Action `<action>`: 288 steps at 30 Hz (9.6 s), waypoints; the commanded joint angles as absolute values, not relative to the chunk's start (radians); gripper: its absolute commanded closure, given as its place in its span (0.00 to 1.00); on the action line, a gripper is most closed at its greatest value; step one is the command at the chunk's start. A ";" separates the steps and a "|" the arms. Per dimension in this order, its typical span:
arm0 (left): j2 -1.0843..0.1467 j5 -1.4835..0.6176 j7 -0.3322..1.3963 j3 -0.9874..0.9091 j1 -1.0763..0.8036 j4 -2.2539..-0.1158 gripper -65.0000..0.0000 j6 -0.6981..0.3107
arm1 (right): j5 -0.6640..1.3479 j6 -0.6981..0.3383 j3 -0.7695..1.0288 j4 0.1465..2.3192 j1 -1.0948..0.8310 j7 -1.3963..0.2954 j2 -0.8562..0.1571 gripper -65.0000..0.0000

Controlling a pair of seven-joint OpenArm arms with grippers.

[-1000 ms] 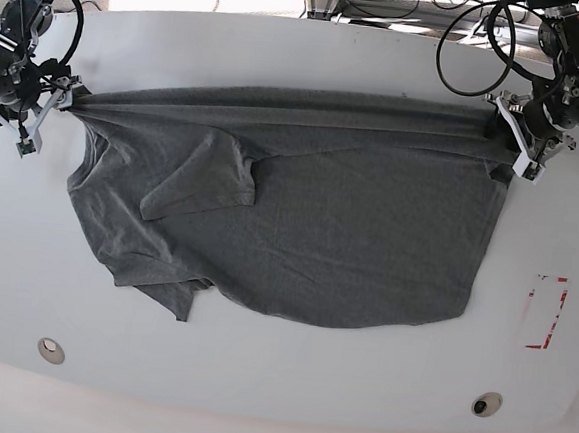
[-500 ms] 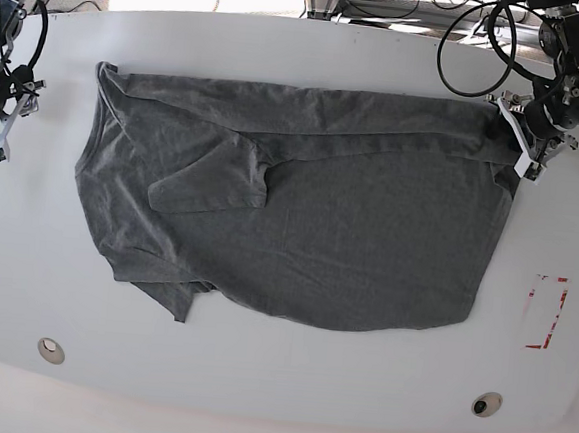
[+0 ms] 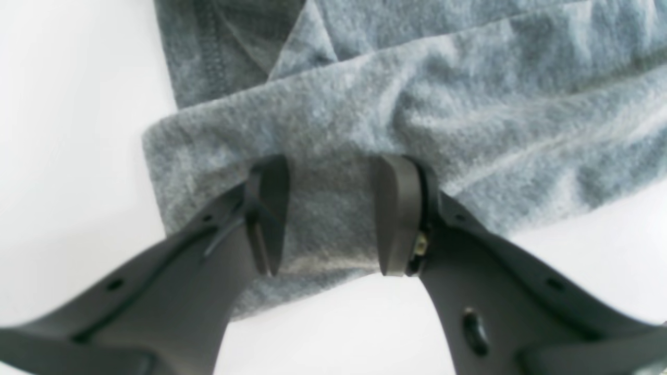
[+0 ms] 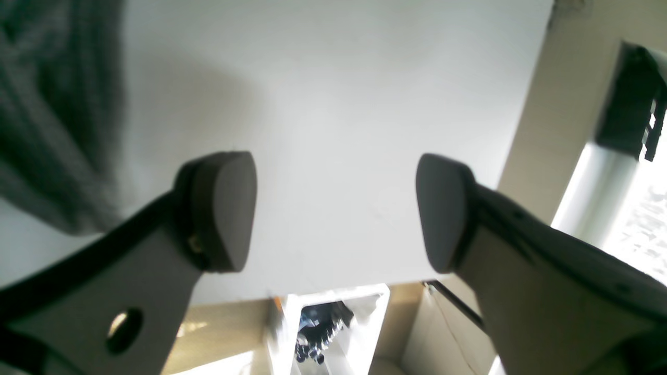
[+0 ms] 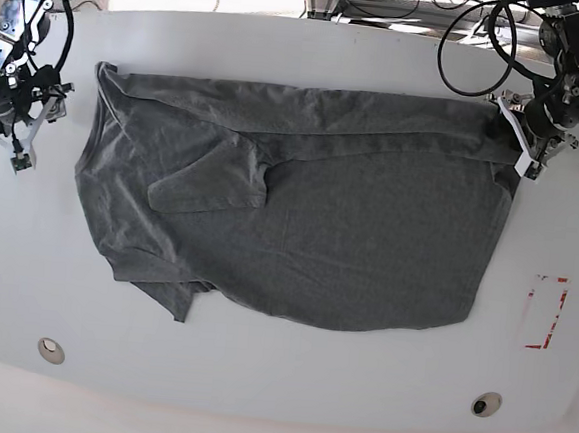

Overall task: Fold the T-shirt properly
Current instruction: 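Grasp the folded shirt edge again with the right gripper, then drag the folded edge with both grippers away from the shirt body, then release the edge and move both grippers to the shirt hem corners, then grasp the hem corners and fold them over toward the folded edge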

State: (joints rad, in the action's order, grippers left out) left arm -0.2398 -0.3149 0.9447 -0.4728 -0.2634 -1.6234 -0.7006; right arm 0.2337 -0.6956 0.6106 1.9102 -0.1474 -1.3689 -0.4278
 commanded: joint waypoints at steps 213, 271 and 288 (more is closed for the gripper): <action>-0.255 -0.300 0.759 -0.367 0.570 -0.737 0.20 -0.647 | 0.260 -0.698 0.475 0.894 0.420 -0.671 -0.286 0.92; -0.257 -0.328 0.944 -0.369 0.392 -1.362 1.00 -0.627 | 0.120 -0.698 0.450 1.449 0.410 -1.075 -0.231 1.00; -0.349 -0.329 1.015 -0.374 0.346 -1.382 1.00 -0.698 | 0.122 -0.698 0.450 1.785 0.262 -1.300 -0.150 1.00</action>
State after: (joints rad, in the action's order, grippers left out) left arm -0.3122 -0.3454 1.0183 -0.3626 0.3206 -1.3624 -0.7094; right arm 0.1383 -0.6998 0.4465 1.7351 0.2623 -1.2812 -0.1452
